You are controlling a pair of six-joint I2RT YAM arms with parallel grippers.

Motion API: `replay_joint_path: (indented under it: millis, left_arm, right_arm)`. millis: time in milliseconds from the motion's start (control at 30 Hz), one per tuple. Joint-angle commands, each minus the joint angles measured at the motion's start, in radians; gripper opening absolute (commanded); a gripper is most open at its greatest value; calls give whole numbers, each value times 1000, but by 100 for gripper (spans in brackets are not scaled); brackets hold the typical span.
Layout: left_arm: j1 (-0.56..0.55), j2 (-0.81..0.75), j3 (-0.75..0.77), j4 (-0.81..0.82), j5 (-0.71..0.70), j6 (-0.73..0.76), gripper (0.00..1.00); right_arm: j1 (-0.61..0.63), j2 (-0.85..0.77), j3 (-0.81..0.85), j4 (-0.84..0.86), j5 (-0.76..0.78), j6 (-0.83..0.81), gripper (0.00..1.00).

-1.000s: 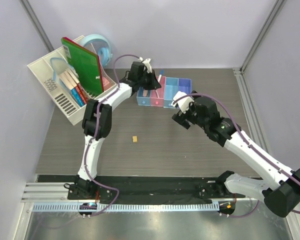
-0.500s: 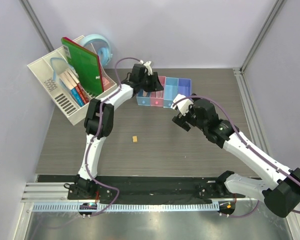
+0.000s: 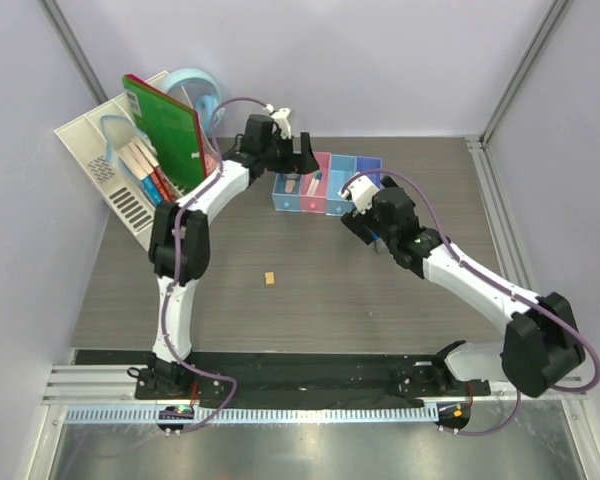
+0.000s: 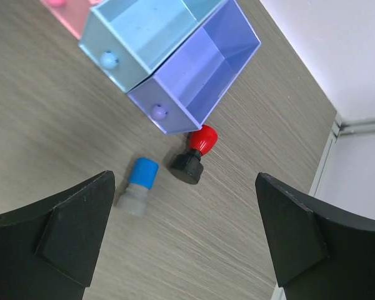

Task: Sort the stationery into containers
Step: Pick up the stationery from the center of the board.

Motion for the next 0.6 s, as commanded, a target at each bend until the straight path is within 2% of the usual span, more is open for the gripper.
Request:
replay_joint_path:
  millis: [0, 133, 367, 500, 567]
  left_arm:
    - [34, -178, -85, -56, 5, 209, 100]
    - [44, -310, -255, -99, -42, 338, 100]
    - [51, -477, -507, -289, 20, 467, 100]
    - [51, -500, -576, -399, 14, 551, 88]
    - [51, -500, -590, -482, 17, 586, 86]
  right_arm:
    - [-39, 85, 88, 166, 35, 74, 99]
    - [-45, 145, 140, 145, 67, 78, 100]
    - [-62, 218, 148, 119, 72, 87, 99]
    - [-102, 266, 135, 119, 55, 127, 97]
    - [-128, 288, 131, 107, 36, 140, 97]
